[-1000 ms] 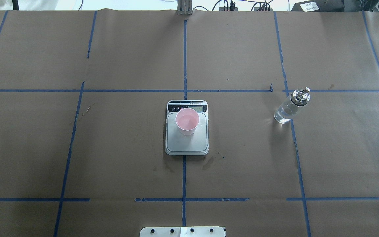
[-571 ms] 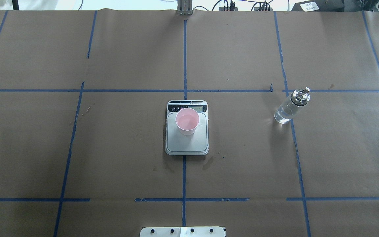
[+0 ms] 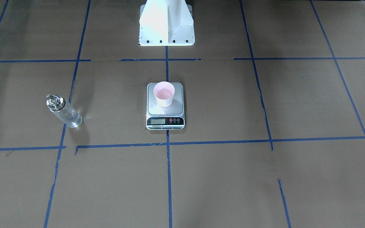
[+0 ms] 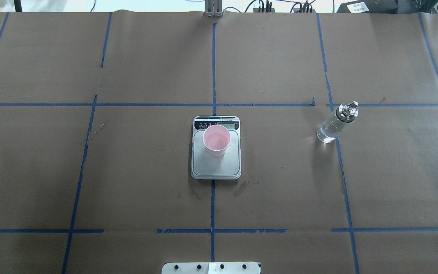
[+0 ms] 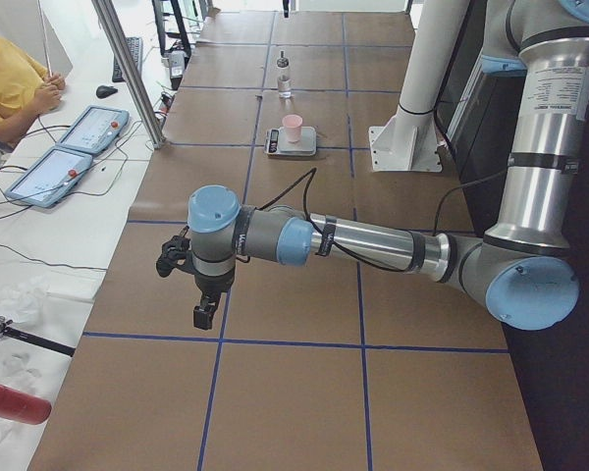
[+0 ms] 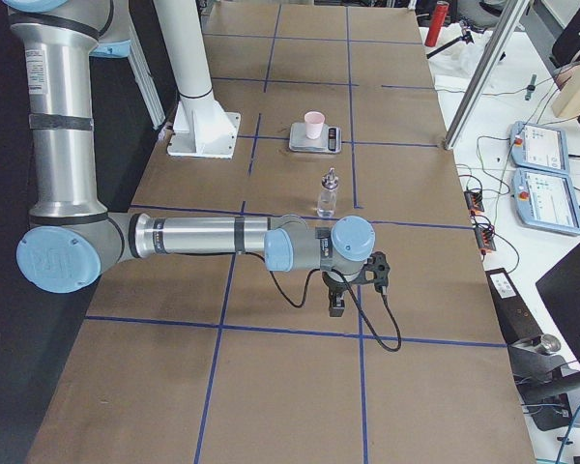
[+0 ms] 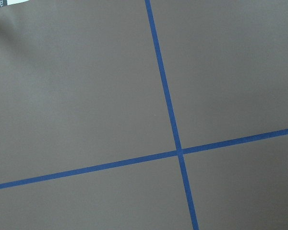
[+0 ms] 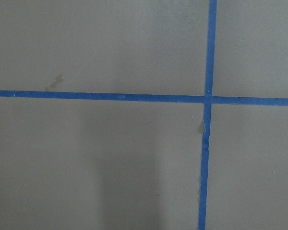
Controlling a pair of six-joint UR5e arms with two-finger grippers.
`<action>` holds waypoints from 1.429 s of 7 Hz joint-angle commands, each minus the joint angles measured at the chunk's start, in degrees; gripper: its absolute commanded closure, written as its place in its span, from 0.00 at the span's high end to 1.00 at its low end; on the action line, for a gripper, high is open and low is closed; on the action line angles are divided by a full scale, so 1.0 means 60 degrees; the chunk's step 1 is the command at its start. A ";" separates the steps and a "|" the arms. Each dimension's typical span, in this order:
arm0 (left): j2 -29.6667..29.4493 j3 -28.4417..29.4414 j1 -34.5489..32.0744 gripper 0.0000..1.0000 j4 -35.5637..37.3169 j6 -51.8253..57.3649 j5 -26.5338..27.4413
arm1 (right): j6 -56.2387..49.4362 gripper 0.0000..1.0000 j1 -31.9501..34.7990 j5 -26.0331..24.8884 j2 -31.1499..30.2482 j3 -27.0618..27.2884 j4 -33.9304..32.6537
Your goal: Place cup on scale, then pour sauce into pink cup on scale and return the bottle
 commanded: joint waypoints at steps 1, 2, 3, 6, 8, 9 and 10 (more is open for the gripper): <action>0.0000 -0.0018 0.0014 1.00 0.0006 -0.0012 0.0000 | 0.0016 1.00 -0.0014 -0.0013 0.0020 -0.0001 0.0035; 0.0000 0.0011 0.0014 1.00 0.0006 -0.0012 0.0000 | 0.0016 1.00 -0.0014 -0.0014 0.0020 0.0014 0.0035; 0.0000 -0.0004 0.0028 1.00 0.0006 -0.0012 0.0000 | 0.0016 1.00 -0.0014 -0.0014 0.0034 0.0014 0.0035; 0.0000 -0.0106 0.0468 1.00 0.0006 -0.0012 0.0000 | 0.0016 1.00 -0.0014 0.0001 0.0064 0.0014 0.0035; -0.0014 -0.0091 0.0483 1.00 -0.0008 0.0003 -0.0029 | 0.0016 1.00 -0.0014 0.0001 0.0064 0.0014 0.0035; -0.0014 -0.0092 0.0468 1.00 -0.0009 0.0003 -0.0044 | 0.0031 1.00 -0.0014 0.0001 0.0064 0.0014 0.0035; 0.0000 0.0024 0.0468 1.00 -0.0009 0.0032 -0.0435 | 0.0031 1.00 -0.0014 0.0001 0.0064 0.0028 0.0035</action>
